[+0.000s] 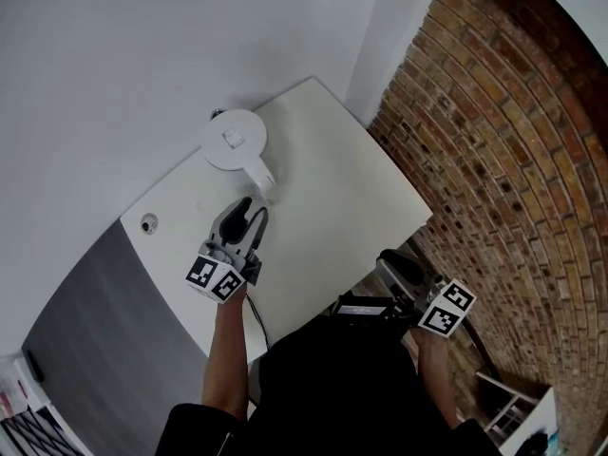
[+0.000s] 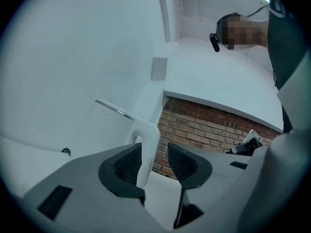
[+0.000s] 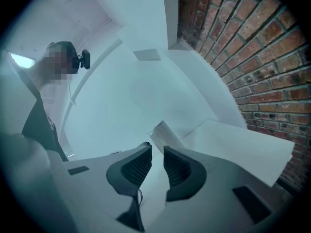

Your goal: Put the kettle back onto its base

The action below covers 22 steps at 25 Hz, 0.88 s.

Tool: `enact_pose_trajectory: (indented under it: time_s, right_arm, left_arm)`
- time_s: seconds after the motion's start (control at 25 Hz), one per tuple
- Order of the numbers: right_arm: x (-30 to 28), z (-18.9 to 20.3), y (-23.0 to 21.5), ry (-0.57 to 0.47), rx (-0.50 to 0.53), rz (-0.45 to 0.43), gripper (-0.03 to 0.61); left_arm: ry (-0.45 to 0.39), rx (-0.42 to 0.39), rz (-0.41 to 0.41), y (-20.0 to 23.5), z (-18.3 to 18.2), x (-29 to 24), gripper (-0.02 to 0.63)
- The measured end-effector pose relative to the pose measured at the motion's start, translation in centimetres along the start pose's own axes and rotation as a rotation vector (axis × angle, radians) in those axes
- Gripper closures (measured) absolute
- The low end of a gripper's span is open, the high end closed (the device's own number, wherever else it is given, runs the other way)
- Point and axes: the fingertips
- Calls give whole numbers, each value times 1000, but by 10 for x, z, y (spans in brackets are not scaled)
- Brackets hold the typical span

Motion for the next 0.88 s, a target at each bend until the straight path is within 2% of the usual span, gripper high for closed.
enact_pose_trajectory:
  time_s: [0.28, 0.44, 0.6, 0.76, 0.88]
  right_arm:
    - [7, -3, 6, 23, 13, -33, 502]
    - [4, -2, 5, 48, 12, -97, 502]
    - [-2, -10, 8, 62, 41, -201, 502]
    - [26, -19, -8, 75, 51, -264, 502]
    - [49, -22, -26, 71, 15, -295, 502]
  left_arm:
    - [-52, 106, -32, -41, 14, 19, 448]
    - [-70, 117, -61, -72, 17, 29, 448]
    - [-76, 108, -111, -95, 22, 31, 448]
    - [-88, 128, -165, -131, 35, 18, 448]
    - [-88, 142, -181, -163, 44, 10, 448]
Point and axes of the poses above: the fingertips, and each gripper's own axes: x backward along the fingers, y to its left, z out of its underside, and after that the axes turned 6 degrees about z, right-handed
